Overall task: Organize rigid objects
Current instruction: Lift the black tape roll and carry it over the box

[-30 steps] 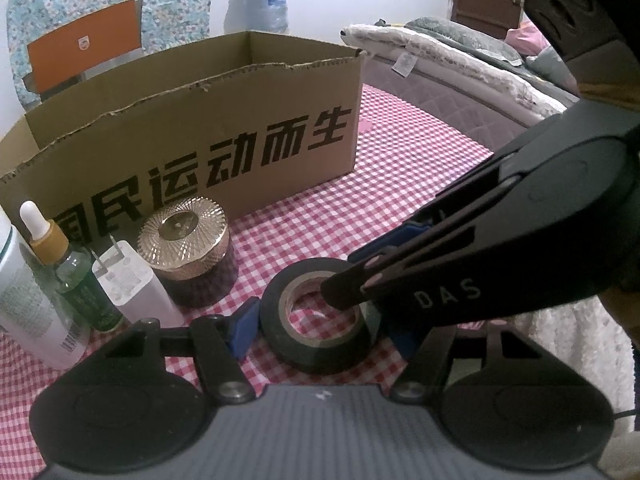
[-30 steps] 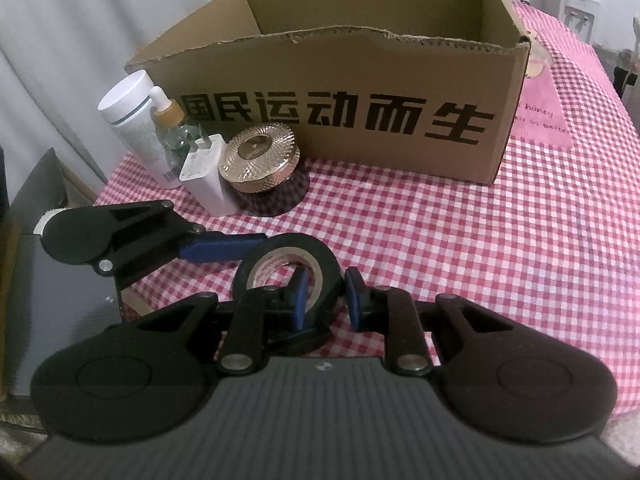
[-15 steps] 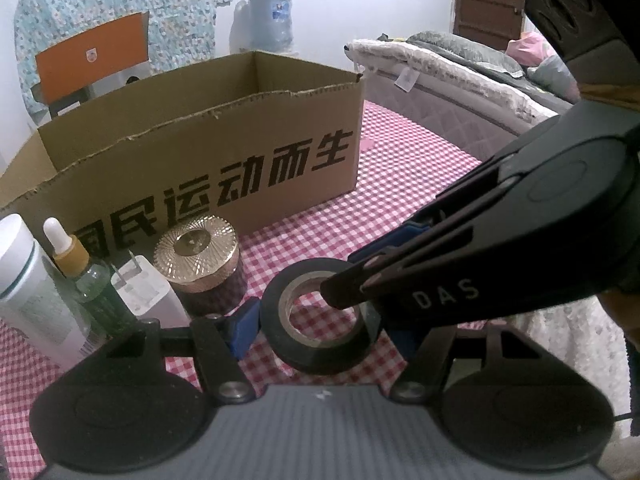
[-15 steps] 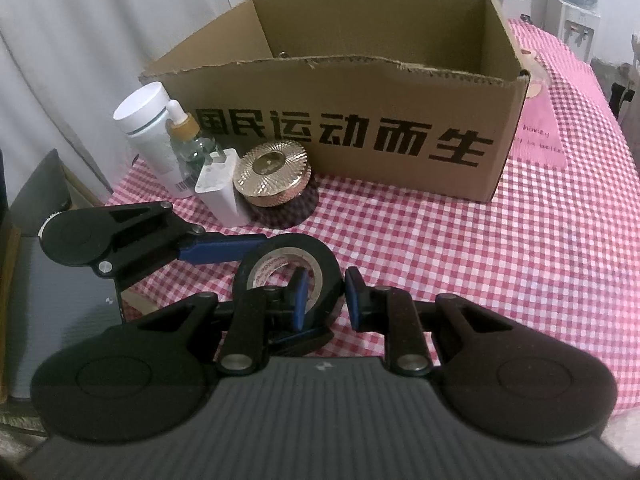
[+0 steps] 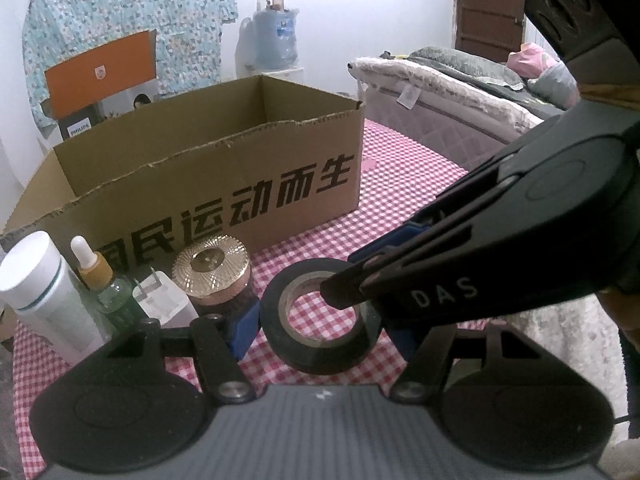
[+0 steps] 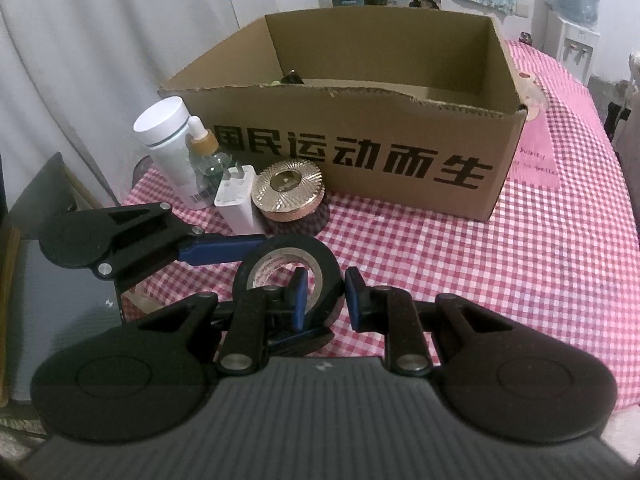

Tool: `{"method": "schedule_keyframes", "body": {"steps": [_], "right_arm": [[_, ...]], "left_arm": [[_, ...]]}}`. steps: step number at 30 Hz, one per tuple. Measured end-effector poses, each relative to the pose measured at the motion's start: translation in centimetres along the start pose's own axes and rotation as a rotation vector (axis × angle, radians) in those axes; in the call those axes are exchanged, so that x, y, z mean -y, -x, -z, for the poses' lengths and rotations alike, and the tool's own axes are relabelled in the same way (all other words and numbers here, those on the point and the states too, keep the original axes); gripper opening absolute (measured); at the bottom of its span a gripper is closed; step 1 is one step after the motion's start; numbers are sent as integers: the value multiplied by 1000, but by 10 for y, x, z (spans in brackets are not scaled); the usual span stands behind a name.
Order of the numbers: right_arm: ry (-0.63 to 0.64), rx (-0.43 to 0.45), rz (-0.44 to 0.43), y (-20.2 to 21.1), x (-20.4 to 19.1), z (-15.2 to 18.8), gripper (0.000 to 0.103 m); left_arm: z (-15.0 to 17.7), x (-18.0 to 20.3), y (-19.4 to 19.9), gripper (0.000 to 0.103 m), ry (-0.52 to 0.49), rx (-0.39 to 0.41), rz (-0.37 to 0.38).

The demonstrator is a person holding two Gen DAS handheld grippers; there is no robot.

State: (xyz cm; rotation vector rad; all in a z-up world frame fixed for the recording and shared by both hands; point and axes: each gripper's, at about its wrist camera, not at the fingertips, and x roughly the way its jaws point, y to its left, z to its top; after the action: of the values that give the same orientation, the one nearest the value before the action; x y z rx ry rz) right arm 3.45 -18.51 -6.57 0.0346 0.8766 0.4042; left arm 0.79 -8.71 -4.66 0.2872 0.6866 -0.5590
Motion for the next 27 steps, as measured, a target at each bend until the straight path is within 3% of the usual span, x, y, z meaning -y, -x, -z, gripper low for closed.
{"method": "schedule_keyframes", "body": {"steps": [18,27], "right_arm": [[46,55,7,22,-15,-14,19],[87,122,-4,43,-24,-48,19]], "left_arm": [[-9,-6,21,68,-1,64,-38],[-41,-21,44,67,-10,128,-79]]}}
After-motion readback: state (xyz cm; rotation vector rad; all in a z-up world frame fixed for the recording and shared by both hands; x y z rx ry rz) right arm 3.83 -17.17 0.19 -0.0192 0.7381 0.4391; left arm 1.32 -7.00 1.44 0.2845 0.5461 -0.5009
